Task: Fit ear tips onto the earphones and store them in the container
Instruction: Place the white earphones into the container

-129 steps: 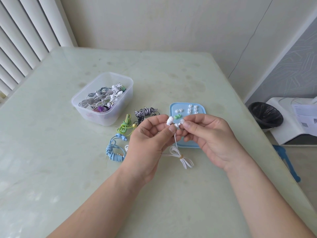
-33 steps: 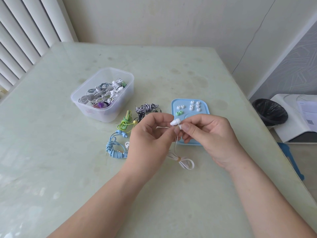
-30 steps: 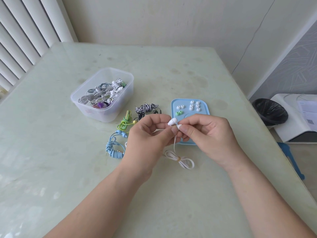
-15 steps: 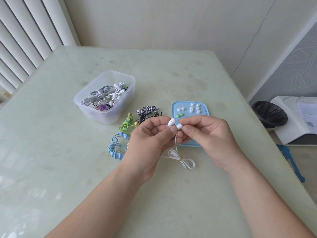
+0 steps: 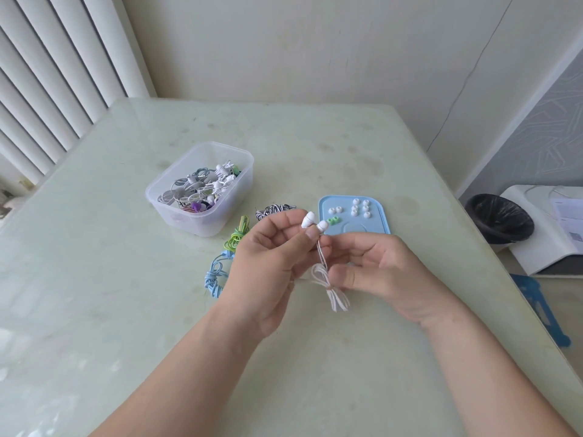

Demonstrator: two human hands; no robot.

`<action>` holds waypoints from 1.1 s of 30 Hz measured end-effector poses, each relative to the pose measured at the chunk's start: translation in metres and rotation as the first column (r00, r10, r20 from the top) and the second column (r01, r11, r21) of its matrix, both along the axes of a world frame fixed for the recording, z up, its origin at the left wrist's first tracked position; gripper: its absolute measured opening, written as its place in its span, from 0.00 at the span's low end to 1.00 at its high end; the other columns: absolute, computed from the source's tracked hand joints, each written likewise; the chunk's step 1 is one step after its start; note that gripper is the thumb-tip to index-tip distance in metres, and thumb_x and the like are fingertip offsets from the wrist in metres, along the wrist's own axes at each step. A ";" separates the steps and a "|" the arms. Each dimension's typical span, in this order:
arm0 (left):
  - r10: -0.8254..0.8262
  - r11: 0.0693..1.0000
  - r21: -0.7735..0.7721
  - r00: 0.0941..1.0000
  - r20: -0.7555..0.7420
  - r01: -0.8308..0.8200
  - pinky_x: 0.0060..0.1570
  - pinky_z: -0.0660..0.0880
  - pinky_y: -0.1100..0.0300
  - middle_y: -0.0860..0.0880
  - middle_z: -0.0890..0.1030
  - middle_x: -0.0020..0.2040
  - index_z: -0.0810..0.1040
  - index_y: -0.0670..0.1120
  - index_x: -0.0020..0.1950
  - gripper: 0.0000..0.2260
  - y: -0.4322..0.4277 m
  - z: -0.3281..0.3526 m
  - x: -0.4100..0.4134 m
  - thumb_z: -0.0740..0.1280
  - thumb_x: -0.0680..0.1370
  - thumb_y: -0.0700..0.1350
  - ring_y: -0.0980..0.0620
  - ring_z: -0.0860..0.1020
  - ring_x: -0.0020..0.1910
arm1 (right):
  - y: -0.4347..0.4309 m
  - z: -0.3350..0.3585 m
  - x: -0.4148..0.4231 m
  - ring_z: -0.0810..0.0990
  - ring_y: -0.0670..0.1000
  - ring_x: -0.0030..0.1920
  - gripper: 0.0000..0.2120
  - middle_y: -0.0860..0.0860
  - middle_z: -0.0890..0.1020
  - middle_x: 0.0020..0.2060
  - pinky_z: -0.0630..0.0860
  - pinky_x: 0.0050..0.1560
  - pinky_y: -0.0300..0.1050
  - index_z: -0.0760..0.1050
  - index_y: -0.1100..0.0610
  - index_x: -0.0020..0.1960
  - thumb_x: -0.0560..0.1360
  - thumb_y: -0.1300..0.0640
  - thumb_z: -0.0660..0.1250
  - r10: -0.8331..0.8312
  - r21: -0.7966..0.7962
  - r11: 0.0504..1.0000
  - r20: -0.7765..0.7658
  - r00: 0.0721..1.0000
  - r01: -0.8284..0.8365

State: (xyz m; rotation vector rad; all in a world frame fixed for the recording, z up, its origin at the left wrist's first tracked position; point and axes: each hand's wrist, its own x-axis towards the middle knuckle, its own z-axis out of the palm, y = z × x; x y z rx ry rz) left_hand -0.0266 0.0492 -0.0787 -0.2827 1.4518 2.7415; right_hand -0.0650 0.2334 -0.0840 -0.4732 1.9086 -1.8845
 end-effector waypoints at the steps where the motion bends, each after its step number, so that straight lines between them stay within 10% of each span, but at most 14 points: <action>1: 0.001 1.000 0.017 1.000 -0.005 -0.001 0.45 0.82 0.51 0.39 0.82 0.47 0.81 0.40 0.60 0.14 -0.001 0.003 0.001 0.74 0.75 0.37 0.45 0.83 0.41 | -0.002 0.000 0.003 0.84 0.50 0.51 0.18 0.55 0.86 0.51 0.80 0.51 0.49 0.83 0.58 0.58 0.69 0.63 0.79 0.039 0.043 0.998 -0.020 0.999 -0.038; 6: 0.050 0.999 -0.018 0.999 -0.010 -0.050 0.46 0.81 0.54 0.43 0.84 0.49 0.82 0.42 0.61 0.16 -0.010 0.018 0.001 0.76 0.73 0.39 0.47 0.84 0.44 | -0.014 0.005 0.011 0.85 0.52 0.49 0.09 0.56 0.87 0.47 0.81 0.49 0.44 0.85 0.56 0.53 0.75 0.64 0.76 0.069 0.151 0.987 -0.038 0.997 -0.063; 12: 0.038 0.874 -0.484 0.999 -0.009 -0.038 0.60 0.81 0.41 0.42 0.88 0.49 0.86 0.46 0.55 0.08 -0.042 0.019 0.004 0.77 0.76 0.41 0.43 0.87 0.49 | -0.023 0.026 -0.003 0.78 0.54 0.31 0.08 0.54 0.82 0.35 0.72 0.30 0.45 0.80 0.63 0.51 0.73 0.66 0.76 -0.204 0.065 0.977 0.030 0.978 0.202; 22: 0.124 0.814 -0.560 0.988 -0.093 -0.155 0.48 0.85 0.56 0.44 0.88 0.47 0.83 0.45 0.56 0.07 -0.072 0.056 -0.008 0.71 0.80 0.37 0.49 0.88 0.46 | -0.115 0.064 -0.028 0.83 0.54 0.43 0.07 0.56 0.87 0.44 0.74 0.37 0.45 0.84 0.59 0.53 0.81 0.60 0.68 -0.203 -0.034 0.977 0.163 0.965 0.212; 28: 0.234 0.603 -0.765 0.967 -0.102 -0.227 0.36 0.81 0.57 0.44 0.87 0.41 0.86 0.47 0.45 0.04 -0.130 0.080 -0.049 0.77 0.76 0.39 0.52 0.85 0.37 | -0.156 0.077 -0.043 0.80 0.51 0.53 0.18 0.57 0.81 0.61 0.72 0.52 0.46 0.82 0.59 0.59 0.82 0.45 0.64 -0.130 0.161 0.977 -0.066 0.989 0.139; 33: 0.150 0.324 -0.945 0.989 0.004 -0.045 0.23 0.71 0.67 0.45 0.86 0.38 0.85 0.44 0.44 0.06 -0.160 0.082 -0.100 0.72 0.77 0.34 0.47 0.85 0.37 | -0.158 0.071 -0.052 0.82 0.51 0.50 0.10 0.49 0.86 0.52 0.80 0.58 0.53 0.85 0.53 0.53 0.81 0.49 0.68 -0.269 0.150 0.950 -0.040 0.962 0.272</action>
